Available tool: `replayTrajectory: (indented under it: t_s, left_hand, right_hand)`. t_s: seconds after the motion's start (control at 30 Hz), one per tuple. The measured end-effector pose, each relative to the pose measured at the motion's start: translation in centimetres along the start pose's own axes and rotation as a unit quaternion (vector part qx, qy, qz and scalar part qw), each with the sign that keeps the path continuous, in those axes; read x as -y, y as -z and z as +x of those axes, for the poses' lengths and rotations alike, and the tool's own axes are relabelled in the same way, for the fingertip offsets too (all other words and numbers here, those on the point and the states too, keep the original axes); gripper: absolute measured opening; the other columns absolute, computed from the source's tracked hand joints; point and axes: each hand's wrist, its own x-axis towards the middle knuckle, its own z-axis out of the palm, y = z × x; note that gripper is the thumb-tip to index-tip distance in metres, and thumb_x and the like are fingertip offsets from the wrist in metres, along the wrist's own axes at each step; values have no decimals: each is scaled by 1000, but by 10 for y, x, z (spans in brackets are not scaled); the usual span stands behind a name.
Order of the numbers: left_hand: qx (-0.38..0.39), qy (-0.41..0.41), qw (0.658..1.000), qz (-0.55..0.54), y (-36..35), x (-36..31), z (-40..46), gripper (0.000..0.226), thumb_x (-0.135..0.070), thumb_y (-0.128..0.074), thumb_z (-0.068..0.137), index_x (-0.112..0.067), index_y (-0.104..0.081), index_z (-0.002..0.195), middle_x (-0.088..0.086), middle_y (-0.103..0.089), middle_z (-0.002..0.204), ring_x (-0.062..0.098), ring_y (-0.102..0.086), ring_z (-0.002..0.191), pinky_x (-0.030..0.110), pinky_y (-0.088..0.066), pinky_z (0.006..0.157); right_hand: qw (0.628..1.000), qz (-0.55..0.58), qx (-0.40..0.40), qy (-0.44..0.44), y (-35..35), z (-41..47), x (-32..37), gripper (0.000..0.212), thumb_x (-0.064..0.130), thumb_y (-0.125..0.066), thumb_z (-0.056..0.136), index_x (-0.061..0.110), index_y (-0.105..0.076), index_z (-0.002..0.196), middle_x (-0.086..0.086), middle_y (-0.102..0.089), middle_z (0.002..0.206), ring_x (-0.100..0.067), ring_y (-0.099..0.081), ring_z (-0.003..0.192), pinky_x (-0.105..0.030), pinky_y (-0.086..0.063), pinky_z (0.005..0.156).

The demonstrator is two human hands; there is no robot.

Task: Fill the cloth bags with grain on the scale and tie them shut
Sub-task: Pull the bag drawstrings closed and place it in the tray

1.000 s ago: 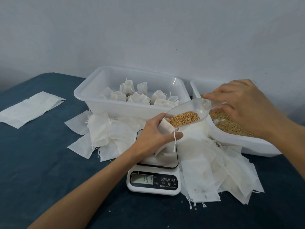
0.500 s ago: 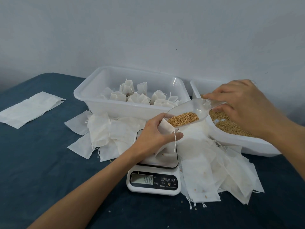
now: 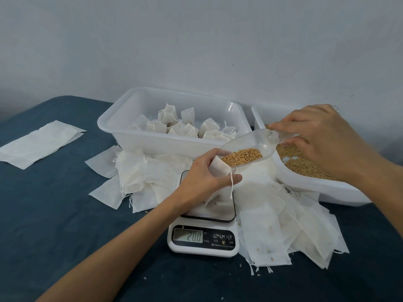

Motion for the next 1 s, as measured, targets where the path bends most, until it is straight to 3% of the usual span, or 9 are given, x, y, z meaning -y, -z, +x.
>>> replayTrajectory:
  t_s: [0.1, 0.27, 0.4, 0.5, 0.63, 0.77, 0.9, 1.0]
  left_hand:
    - [0, 1, 1000, 2, 0, 0, 0, 51, -41, -87, 74, -39, -66, 121, -8, -70, 119, 10, -66, 110, 37, -56, 100]
    - [2, 0, 1000, 9, 1, 0, -1, 49, -43, -87, 75, -43, -65, 118, -18, -66, 114, 0, -63, 105, 31, -55, 99]
    - [4, 0, 1000, 1, 0, -1, 0, 52, -41, -87, 75, -37, -66, 122, -9, -69, 118, 11, -66, 108, 32, -57, 96]
    - [7, -4, 1000, -13, 1, -1, -1, 50, -36, -88, 76, -36, -67, 121, -11, -73, 109, 6, -69, 99, 24, -57, 90]
    - [10, -4, 1000, -22, 0, -2, 0, 45, -37, -87, 75, -39, -69, 116, -6, -71, 116, 14, -69, 102, 39, -58, 96]
    - [13, -7, 999, -31, 1, -2, 0, 44, -36, -87, 75, -37, -70, 116, -7, -70, 122, 12, -69, 104, 39, -57, 99]
    - [18, -7, 999, -44, 1, -2, 0, 44, -29, -88, 78, -35, -69, 117, -6, -75, 106, 9, -70, 93, 29, -58, 88]
    - [18, -14, 998, -58, 1, -3, 0, 42, -22, -87, 81, -27, -69, 119, -4, -77, 103, 13, -73, 96, 28, -58, 88]
  right_hand:
    - [1000, -2, -1, 1, 0, 0, -1, 39, 4, -77, 82, 12, -73, 120, -3, -73, 106, -31, -63, 100, -44, -34, 99]
    - [1000, -3, 0, 2, -1, 0, -2, 39, 5, -78, 82, 12, -73, 120, -4, -73, 107, -31, -64, 101, -45, -36, 99]
    - [1000, -1, 3, 3, -3, 0, -3, 39, 5, -78, 81, 13, -74, 120, -3, -73, 106, -30, -63, 99, -46, -37, 98]
    - [1000, 11, 10, -10, -5, -1, -6, 37, 6, -77, 83, 15, -74, 118, 0, -72, 105, -27, -62, 99, -45, -36, 98]
    - [996, 74, 35, -44, -15, -2, -9, 33, 4, -79, 82, 15, -75, 112, 1, -72, 99, -27, -63, 93, -47, -44, 93]
    - [985, 141, 52, -83, -26, -7, -12, 33, 3, -79, 81, 18, -74, 110, 14, -67, 97, -18, -64, 95, -37, -50, 85]
    - [977, 167, 67, -118, -34, -9, -17, 35, 7, -78, 83, 25, -72, 112, 17, -70, 104, -7, -64, 99, -33, -52, 89]
    - [968, 186, 74, -150, -37, -11, -23, 35, 5, -77, 83, 28, -71, 109, 23, -68, 101, 9, -62, 95, -14, -46, 85]
